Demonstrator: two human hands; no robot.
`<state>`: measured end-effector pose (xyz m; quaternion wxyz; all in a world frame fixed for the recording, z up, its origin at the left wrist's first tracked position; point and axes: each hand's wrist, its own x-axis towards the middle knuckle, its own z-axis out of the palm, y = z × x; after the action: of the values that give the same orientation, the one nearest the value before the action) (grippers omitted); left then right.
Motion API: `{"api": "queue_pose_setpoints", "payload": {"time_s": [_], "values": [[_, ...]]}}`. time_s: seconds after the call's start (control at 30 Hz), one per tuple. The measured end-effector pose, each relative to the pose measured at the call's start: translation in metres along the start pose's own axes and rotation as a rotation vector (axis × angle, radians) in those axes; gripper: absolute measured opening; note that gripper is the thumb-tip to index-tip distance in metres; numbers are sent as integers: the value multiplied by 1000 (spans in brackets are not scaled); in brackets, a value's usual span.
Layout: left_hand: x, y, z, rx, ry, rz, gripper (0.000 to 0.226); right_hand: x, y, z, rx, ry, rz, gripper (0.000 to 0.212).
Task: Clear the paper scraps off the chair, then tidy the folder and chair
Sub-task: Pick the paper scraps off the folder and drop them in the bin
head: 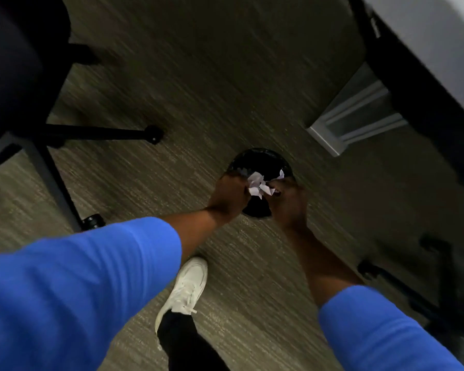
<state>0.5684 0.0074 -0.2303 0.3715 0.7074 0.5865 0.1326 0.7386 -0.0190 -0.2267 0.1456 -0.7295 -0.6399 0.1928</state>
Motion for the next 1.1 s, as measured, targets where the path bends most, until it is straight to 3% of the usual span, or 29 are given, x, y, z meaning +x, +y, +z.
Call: {"api": "queue_pose_setpoints", "payload": {"time_s": [0.17,0.43,0.57,0.87,0.97,1.1], "values": [[35,-14,32,-50,-94,-204,27,19,23,23,5,-17,96,11],[49,-28,44,-180,-263,-205,37,18,37,32,65,-79,249,34],[41,-28,29,-188,-324,-157,33,8,23,22,31,-48,259,33],[-4,-2,-52,-216,-278,-139,21,-4,-57,-13,36,-20,181,26],[-20,0,-93,-94,-281,-140,27,-2,-96,-22,69,-42,166,25],[-48,-11,-152,-25,-151,-159,24,1,-155,-30,101,-68,128,25]]}}
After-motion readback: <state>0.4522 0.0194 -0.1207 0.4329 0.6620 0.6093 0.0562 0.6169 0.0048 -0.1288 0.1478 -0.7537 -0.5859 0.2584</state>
